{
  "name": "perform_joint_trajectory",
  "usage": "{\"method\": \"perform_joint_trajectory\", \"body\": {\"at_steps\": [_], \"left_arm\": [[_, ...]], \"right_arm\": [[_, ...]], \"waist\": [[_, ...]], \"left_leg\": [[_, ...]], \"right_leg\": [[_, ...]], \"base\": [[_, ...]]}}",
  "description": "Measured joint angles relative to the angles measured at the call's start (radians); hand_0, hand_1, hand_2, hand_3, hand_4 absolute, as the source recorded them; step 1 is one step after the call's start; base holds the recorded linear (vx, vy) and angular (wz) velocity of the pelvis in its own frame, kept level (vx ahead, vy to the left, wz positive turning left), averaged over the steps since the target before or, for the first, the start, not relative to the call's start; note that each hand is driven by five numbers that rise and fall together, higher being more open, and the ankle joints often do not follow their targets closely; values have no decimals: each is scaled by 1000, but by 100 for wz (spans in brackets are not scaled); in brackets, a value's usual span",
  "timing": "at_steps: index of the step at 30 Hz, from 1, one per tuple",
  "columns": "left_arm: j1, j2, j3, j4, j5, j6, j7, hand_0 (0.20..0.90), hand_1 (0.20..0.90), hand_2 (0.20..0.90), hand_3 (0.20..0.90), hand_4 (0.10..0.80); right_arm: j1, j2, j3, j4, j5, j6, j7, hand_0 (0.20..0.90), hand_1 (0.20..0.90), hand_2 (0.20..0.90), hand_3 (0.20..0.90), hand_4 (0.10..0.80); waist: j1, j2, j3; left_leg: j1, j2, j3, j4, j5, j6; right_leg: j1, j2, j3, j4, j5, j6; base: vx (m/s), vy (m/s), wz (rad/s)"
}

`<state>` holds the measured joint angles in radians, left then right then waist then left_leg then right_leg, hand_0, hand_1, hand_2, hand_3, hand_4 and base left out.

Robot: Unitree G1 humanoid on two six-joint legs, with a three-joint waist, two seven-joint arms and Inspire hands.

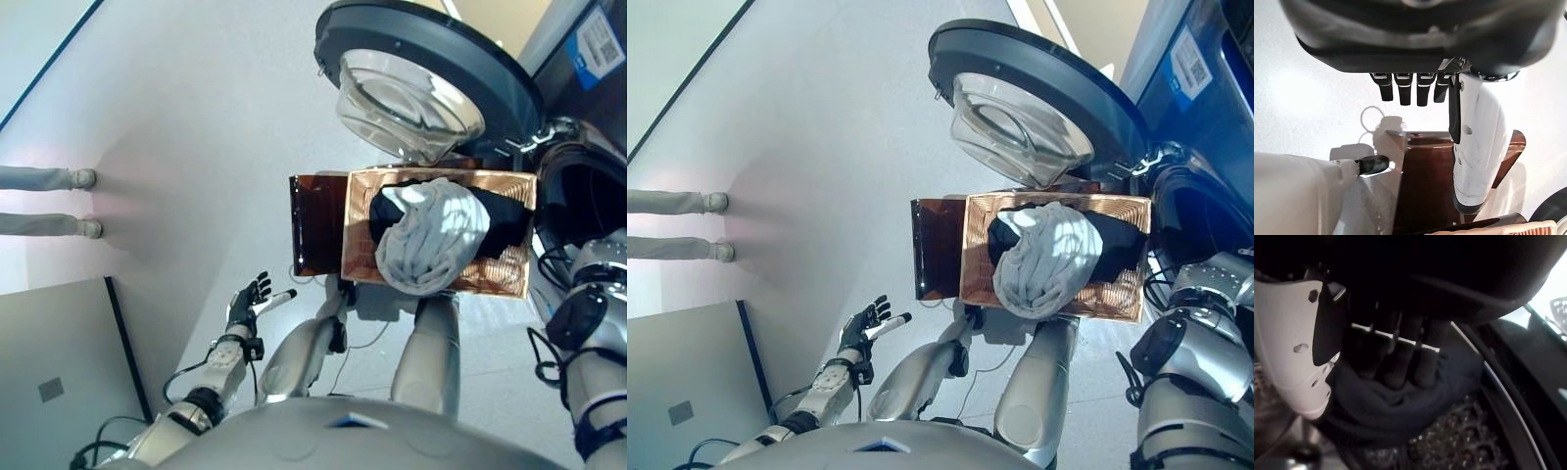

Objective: Pick up the clothes and place them into the washing machine

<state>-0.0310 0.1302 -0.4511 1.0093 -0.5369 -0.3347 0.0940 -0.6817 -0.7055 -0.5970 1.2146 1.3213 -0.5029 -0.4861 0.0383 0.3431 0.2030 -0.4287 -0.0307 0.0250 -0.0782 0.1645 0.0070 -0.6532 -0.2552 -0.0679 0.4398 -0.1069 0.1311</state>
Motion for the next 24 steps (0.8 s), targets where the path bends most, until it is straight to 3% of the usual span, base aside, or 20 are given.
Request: {"method": "perform_joint_trajectory", "body": {"at_steps": [12,14,18,20,24], "left_arm": [[5,0,6,4,-1,1,2,900,900,900,900,800],[6,0,8,5,-2,2,2,900,900,900,900,800],[1,3,26,5,-3,3,2,900,900,900,900,800],[3,7,55,7,-2,2,4,900,900,900,900,800],[7,11,57,13,3,3,2,900,900,900,900,800]], "right_arm": [[6,6,17,22,-19,4,7,900,900,900,900,800],[32,18,20,30,-20,6,9,900,900,900,900,800],[75,36,140,132,-69,99,32,900,900,900,900,800],[112,96,150,133,-116,129,46,900,900,900,900,800],[161,131,189,156,-195,161,54,900,900,900,900,800]], "waist": [[-22,-24,5],[-25,-38,8],[-26,-65,8],[-27,-101,-3],[-24,-130,-12]], "left_leg": [[7,0,0,-1,4,2],[27,0,1,0,7,8],[55,9,1,0,4,7],[68,15,2,0,3,6],[90,16,2,0,-2,8]], "right_leg": [[9,-2,-4,8,-1,-4],[30,-2,-4,5,1,-2],[72,4,-16,-14,3,-2],[91,10,-23,-22,4,-4],[123,9,-30,-33,3,-5]], "base": [[9,9,2],[0,0,0],[3,-8,0],[0,0,0],[14,6,5]]}}
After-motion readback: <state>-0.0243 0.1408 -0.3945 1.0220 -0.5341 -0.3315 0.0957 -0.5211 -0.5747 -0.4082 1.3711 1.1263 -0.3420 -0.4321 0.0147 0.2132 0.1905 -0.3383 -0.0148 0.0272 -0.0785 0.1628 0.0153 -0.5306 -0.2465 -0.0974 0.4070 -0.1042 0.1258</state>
